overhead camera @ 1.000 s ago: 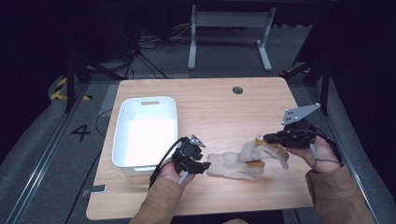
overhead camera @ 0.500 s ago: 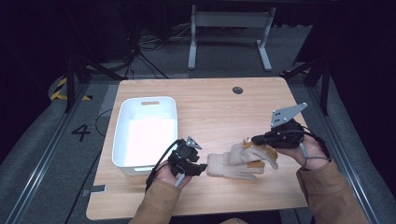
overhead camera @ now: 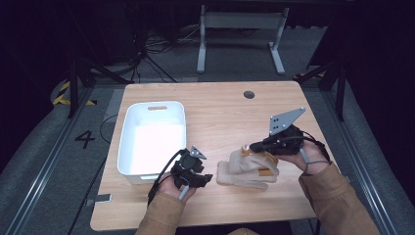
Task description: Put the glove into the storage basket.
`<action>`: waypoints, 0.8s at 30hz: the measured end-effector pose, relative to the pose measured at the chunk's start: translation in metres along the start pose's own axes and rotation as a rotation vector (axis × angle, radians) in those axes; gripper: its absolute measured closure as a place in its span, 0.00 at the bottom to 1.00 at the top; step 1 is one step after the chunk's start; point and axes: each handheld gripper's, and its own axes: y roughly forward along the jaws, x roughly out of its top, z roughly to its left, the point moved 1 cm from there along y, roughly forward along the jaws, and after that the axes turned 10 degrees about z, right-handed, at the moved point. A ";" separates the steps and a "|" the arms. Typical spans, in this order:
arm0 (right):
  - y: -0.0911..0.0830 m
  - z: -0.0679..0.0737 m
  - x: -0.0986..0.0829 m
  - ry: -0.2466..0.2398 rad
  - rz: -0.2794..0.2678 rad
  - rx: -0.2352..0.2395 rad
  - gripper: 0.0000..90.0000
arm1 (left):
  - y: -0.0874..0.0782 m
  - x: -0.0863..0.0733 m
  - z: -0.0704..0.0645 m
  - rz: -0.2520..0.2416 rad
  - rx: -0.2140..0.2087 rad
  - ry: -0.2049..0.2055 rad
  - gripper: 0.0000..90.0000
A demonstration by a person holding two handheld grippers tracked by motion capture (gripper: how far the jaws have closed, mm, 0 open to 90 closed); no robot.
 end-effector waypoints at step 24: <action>0.039 -0.001 0.000 -0.017 0.057 0.042 1.00 | 0.003 0.004 -0.001 0.010 -0.006 0.011 0.62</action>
